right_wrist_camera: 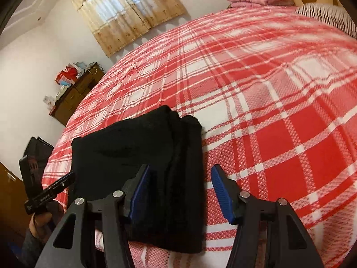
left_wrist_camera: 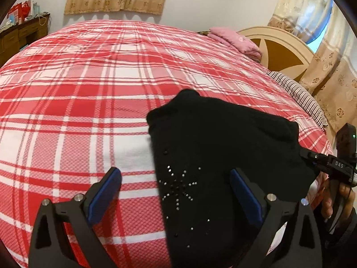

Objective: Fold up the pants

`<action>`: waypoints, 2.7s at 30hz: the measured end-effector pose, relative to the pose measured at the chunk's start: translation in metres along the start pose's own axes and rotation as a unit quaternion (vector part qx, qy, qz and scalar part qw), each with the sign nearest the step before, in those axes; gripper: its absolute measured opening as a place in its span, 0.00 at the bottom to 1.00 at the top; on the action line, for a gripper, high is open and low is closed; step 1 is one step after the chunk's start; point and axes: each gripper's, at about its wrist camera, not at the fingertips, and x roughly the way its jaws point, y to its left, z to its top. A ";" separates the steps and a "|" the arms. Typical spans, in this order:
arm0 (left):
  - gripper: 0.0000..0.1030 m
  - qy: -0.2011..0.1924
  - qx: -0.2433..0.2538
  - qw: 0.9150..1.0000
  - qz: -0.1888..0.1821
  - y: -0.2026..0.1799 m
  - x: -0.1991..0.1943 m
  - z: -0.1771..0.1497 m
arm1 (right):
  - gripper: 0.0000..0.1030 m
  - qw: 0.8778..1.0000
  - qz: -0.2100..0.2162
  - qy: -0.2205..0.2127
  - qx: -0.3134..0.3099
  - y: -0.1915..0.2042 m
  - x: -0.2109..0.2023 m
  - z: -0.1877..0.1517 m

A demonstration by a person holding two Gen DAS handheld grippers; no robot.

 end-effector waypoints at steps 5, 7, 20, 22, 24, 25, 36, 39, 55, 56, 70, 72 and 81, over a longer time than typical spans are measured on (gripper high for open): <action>0.96 0.003 0.002 1.000 -0.029 -0.004 0.005 0.003 | 0.50 1.000 0.017 -0.001 0.003 0.002 0.006 -0.001; 0.96 0.004 0.004 0.999 -0.037 -0.005 0.007 0.004 | 0.50 1.000 0.019 -0.004 0.001 0.004 0.007 -0.002; 0.27 0.004 -0.013 0.996 -0.092 0.000 -0.001 0.000 | 0.26 0.997 0.065 -0.032 -0.008 0.017 -0.013 -0.004; 0.17 -0.001 -0.015 0.995 -0.097 0.002 -0.005 0.000 | 0.26 0.997 0.065 -0.043 -0.026 0.027 -0.021 -0.003; 0.14 -0.003 -0.019 0.995 -0.103 0.003 -0.007 0.000 | 0.26 0.996 0.064 -0.048 -0.040 0.036 -0.027 0.001; 0.13 -0.005 -0.021 0.994 -0.104 0.003 -0.008 0.000 | 0.26 0.996 0.066 -0.049 -0.045 0.041 -0.029 0.003; 0.11 -0.045 -0.039 0.990 -0.125 0.021 -0.039 0.013 | 0.25 0.992 0.076 -0.046 -0.092 0.080 -0.027 0.033; 0.11 -0.057 -0.046 0.990 -0.116 0.033 -0.049 0.017 | 0.25 0.990 0.084 -0.039 -0.106 0.095 -0.015 0.042; 0.11 -0.104 -0.068 0.992 0.000 0.103 -0.094 0.028 | 0.25 0.975 0.144 0.016 -0.166 0.212 0.091 0.082; 0.11 -0.106 -0.071 0.992 0.005 0.109 -0.096 0.029 | 0.25 0.974 0.146 0.019 -0.170 0.218 0.097 0.084; 0.11 -0.130 -0.099 0.983 0.087 0.182 -0.118 0.039 | 0.25 0.961 0.187 0.039 -0.201 0.312 0.180 0.097; 0.11 -0.127 -0.103 0.982 0.099 0.191 -0.114 0.038 | 0.25 0.961 0.188 0.043 -0.200 0.318 0.194 0.093; 0.32 -0.093 -0.127 0.980 0.122 0.215 -0.087 0.025 | 0.30 0.968 0.149 0.095 -0.176 0.298 0.248 0.088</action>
